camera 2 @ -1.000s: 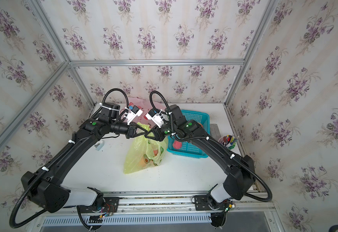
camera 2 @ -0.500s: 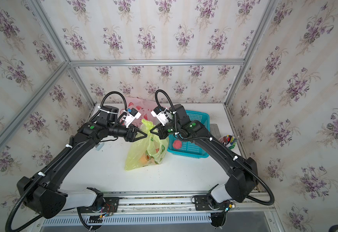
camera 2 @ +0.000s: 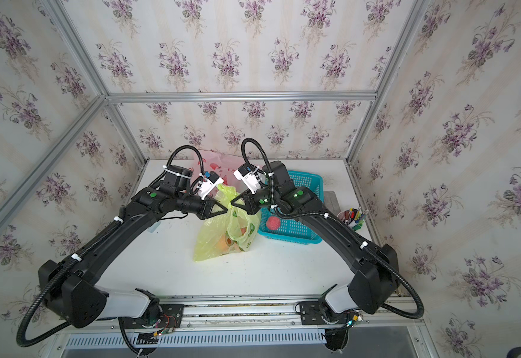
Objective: Place the peach into a plastic bag & tie a knot
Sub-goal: Cross the plastic bag at the center of the board.
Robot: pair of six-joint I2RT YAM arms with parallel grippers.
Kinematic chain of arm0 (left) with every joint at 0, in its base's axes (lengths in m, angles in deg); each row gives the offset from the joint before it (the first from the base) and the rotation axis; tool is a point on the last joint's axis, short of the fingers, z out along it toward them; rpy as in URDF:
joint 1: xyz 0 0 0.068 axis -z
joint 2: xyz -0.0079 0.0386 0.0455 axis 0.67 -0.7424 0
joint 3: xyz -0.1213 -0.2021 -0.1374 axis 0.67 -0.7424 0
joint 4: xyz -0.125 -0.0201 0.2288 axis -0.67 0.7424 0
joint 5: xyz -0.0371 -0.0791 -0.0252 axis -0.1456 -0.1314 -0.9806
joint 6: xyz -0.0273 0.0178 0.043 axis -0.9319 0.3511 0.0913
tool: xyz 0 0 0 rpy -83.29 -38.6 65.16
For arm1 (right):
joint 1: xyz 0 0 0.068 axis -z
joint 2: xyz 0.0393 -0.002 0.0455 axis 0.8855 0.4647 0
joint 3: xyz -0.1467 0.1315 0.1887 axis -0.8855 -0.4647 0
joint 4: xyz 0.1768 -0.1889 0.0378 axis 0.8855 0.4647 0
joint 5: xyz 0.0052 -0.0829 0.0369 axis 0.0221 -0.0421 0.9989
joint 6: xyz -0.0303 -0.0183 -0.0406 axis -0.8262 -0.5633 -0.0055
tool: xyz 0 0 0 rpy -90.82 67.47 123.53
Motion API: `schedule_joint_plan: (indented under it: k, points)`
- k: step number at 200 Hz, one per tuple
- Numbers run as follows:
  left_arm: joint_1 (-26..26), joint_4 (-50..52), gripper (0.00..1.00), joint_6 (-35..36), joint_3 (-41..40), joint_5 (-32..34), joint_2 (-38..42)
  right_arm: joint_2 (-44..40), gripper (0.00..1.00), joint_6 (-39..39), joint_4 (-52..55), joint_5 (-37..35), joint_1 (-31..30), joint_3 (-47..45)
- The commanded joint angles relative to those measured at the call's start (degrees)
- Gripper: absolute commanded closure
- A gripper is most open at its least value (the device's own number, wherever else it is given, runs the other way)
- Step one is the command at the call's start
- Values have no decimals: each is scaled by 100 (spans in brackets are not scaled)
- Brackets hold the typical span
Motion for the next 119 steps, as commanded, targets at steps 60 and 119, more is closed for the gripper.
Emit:
schedule_joint_plan:
  k: [60, 119]
  points:
    - [2, 443, 100, 356, 284, 195, 29, -122, 87, -108, 50, -256, 2, -77]
    - [-1, 616, 100, 407, 369, 254, 90, -70, 80, -203, 214, -711, 2, -54]
